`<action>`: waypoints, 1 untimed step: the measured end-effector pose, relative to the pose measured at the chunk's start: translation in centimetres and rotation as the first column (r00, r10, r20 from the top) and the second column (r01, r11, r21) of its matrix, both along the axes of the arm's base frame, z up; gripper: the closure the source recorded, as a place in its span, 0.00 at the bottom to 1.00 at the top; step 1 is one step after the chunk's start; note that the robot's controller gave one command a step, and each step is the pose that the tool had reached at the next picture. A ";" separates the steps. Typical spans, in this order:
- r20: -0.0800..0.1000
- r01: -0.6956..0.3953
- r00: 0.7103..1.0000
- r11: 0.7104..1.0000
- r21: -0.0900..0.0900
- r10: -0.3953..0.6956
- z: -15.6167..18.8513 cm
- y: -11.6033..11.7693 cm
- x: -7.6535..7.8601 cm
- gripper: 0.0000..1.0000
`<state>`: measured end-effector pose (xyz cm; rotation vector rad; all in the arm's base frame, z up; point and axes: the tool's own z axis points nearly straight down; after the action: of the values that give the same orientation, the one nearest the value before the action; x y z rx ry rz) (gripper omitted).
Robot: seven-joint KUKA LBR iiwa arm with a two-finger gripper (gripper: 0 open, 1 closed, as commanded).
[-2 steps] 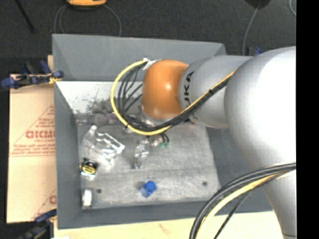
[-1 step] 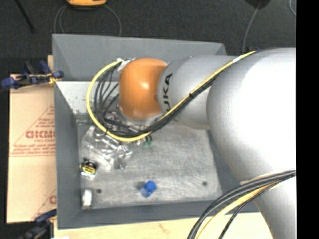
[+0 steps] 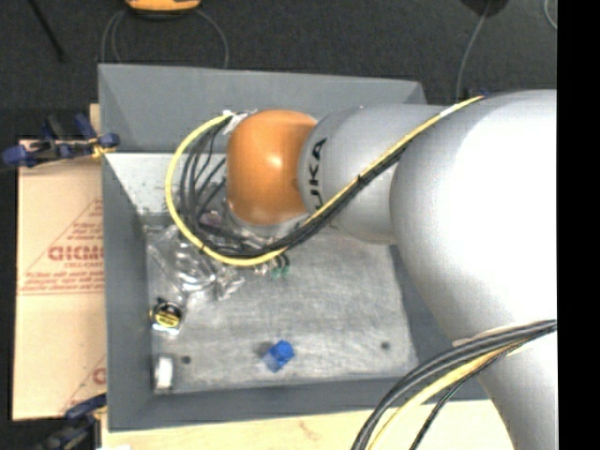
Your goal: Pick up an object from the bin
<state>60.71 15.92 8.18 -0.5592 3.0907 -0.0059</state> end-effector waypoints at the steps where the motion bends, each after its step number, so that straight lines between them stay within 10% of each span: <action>1: 0.004 -0.130 0.991 0.991 0.002 0.130 1.7 3.4 0.2 1.00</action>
Offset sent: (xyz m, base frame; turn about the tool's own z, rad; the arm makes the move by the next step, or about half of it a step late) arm 0.0002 0.0359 0.0164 -0.1335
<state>60.91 19.32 9.90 -0.7585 3.0430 -0.0034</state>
